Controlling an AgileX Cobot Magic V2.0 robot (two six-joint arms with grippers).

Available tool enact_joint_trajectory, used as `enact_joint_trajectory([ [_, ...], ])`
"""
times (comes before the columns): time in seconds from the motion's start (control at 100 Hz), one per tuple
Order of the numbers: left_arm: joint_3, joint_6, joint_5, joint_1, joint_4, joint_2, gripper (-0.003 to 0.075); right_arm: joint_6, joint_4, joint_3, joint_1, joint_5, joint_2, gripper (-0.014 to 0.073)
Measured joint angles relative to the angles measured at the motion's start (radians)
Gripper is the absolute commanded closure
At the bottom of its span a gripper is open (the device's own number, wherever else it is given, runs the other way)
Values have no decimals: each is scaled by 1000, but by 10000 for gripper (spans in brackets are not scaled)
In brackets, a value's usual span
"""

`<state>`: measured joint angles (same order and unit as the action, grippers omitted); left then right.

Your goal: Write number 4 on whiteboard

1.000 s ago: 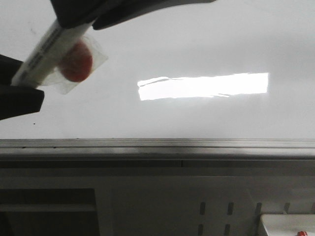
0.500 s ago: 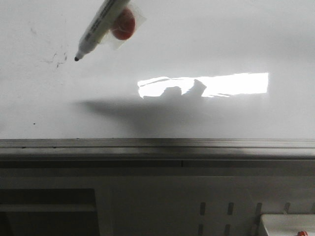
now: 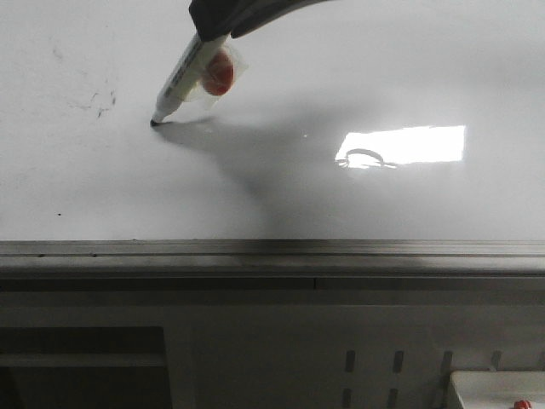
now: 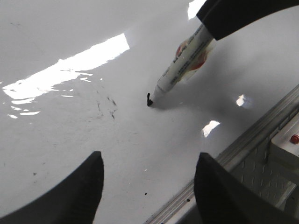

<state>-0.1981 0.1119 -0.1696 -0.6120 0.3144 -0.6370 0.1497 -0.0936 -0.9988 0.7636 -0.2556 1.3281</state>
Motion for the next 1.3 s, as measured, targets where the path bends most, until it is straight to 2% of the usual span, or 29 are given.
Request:
enact_joint_trajectory([
  [0.26, 0, 0, 2, 0, 0, 0, 335, 0, -4, 26, 36, -12, 8, 658],
  [0.56, 0, 0, 4, 0, 0, 0, 335, -2, -21, 81, -53, -120, -108, 658],
  [0.79, 0, 0, 4, 0, 0, 0, 335, -2, -23, 74, -46, -163, -137, 658],
  [1.03, 0, 0, 6, 0, 0, 0, 335, -2, -23, -18, -27, -145, -114, 658],
  [1.3, 0, 0, 6, 0, 0, 0, 335, 0, 1, -18, -27, -113, -37, 658],
])
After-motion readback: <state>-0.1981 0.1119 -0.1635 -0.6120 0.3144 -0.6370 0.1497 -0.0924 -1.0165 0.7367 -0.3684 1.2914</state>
